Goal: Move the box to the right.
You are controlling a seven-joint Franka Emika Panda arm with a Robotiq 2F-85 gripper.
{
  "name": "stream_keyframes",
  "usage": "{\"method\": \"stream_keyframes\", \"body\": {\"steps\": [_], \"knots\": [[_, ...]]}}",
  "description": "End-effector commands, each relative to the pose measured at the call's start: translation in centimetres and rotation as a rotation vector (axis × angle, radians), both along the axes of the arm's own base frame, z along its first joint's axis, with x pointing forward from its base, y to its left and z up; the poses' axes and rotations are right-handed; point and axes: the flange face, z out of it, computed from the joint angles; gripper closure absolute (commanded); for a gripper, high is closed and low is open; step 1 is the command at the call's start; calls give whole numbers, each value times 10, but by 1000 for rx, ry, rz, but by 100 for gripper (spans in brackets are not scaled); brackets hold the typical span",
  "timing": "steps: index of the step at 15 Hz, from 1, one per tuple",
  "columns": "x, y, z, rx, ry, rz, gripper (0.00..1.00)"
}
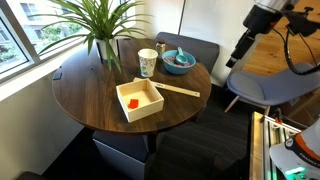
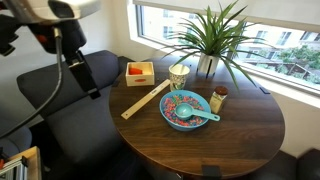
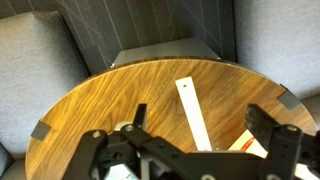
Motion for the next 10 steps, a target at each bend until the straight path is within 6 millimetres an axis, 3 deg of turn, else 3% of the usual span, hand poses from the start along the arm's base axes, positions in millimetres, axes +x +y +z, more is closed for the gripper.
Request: {"method": "stream_keyframes", "body": {"steps": [1, 4, 5, 7, 10], "knots": [[69, 29, 3, 54, 76, 75, 0], [99, 65, -1, 100, 127, 194, 0], [77, 45, 2, 69, 69, 124, 0], [88, 52, -3, 71, 83, 136, 0], [86, 46, 2, 72, 71, 124, 0]]}}
